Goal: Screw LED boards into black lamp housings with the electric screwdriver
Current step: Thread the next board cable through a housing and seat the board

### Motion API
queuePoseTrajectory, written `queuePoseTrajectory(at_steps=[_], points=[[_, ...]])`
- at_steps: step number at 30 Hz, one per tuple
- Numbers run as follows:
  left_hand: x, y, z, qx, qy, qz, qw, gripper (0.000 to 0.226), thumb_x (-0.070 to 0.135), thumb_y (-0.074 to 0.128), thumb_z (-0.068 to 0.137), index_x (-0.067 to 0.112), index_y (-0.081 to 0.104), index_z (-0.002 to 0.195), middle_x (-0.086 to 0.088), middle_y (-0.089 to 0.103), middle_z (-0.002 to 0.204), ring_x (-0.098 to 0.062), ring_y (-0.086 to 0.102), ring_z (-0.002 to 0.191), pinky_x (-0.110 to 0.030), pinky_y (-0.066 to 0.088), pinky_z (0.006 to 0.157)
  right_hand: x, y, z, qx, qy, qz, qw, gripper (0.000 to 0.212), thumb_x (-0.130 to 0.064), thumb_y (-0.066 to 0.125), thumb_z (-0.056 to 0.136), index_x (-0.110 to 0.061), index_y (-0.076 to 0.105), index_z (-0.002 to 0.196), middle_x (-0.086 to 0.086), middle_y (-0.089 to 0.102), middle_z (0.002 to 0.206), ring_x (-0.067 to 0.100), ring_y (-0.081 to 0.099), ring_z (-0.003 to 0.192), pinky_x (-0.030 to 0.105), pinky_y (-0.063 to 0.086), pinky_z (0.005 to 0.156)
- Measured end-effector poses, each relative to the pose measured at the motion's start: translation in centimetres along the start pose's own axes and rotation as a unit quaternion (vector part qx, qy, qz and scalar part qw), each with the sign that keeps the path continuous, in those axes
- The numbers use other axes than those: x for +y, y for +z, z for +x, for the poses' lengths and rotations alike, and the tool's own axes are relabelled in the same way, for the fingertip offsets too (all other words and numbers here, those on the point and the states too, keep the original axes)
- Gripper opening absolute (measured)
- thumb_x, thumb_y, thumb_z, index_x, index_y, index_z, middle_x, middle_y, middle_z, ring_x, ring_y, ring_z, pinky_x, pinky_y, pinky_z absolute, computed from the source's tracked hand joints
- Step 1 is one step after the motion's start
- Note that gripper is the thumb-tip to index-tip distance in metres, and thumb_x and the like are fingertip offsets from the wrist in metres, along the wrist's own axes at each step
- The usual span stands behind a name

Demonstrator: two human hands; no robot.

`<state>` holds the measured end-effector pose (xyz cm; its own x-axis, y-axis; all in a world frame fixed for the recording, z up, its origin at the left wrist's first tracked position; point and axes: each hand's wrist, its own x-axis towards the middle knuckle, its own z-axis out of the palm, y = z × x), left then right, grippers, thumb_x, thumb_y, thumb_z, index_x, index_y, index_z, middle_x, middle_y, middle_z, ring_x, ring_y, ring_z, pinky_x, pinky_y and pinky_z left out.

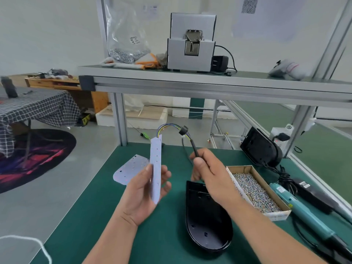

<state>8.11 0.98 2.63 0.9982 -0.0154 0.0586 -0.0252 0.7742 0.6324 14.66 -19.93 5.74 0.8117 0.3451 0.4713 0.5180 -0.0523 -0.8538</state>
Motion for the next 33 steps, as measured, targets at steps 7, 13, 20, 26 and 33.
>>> queuePoseTrajectory(at_steps=[7, 13, 20, 26, 33], points=[[0.0, 1.0, -0.4, -0.099, -0.034, 0.086, 0.991, 0.028, 0.046, 0.064, 0.103, 0.03, 0.078, 0.121, -0.012, 0.051, 0.161, -0.029, 0.044, 0.152, -0.039, 0.054, 0.101, -2.7, 3.8, 2.4, 0.035, 0.138, 0.294, 0.945, 0.016, -0.009, 0.054, 0.108, -0.01, 0.067, 0.099, 0.006, 0.066, 0.091, 0.02, 0.063, 0.091, 0.031, 0.049, 0.088], [-0.8, 0.5, 0.0, -0.088, -0.005, 0.111, 0.99, 0.045, 0.036, 0.063, 0.105, 0.016, 0.063, 0.145, -0.012, 0.049, 0.162, -0.028, 0.045, 0.151, -0.057, 0.037, 0.123, -3.6, 4.9, 3.7, 0.004, 0.145, 0.23, 0.962, 0.011, -0.02, 0.067, 0.099, -0.016, 0.076, 0.102, 0.001, 0.07, 0.091, 0.03, 0.066, 0.07, 0.034, 0.048, 0.066], [-1.7, 0.3, 0.4, -0.073, 0.005, 0.112, 0.991, 0.041, 0.031, 0.062, 0.102, 0.013, 0.069, 0.138, -0.006, 0.071, 0.132, -0.022, 0.069, 0.119, -0.036, 0.057, 0.097, -3.4, 5.1, 4.6, -0.104, 0.149, 0.029, 0.983, 0.047, -0.007, 0.054, 0.099, -0.025, 0.039, 0.058, -0.018, 0.04, 0.051, 0.004, 0.03, 0.047, 0.019, 0.035, 0.052], [-0.4, -0.5, 1.1, 0.033, 0.068, -0.02, 0.997, 0.036, 0.031, 0.049, 0.11, 0.008, 0.055, 0.137, -0.016, 0.058, 0.129, -0.026, 0.062, 0.115, -0.035, 0.059, 0.096, -0.5, 2.4, 5.7, -0.187, 0.156, -0.197, 0.95, 0.03, -0.032, 0.051, 0.108, -0.015, 0.076, 0.106, 0.0, 0.075, 0.116, 0.018, 0.066, 0.112, 0.033, 0.047, 0.105], [0.5, -1.2, 1.3, 0.141, 0.112, -0.159, 0.971, 0.026, 0.019, 0.053, 0.11, 0.007, 0.062, 0.131, -0.008, 0.074, 0.119, -0.022, 0.074, 0.104, -0.034, 0.063, 0.086, 2.6, -3.9, 5.7, -0.23, 0.2, -0.294, 0.906, 0.084, -0.1, 0.026, 0.079, -0.036, 0.08, 0.093, -0.015, 0.072, 0.116, 0.005, 0.062, 0.113, 0.035, 0.043, 0.103]])
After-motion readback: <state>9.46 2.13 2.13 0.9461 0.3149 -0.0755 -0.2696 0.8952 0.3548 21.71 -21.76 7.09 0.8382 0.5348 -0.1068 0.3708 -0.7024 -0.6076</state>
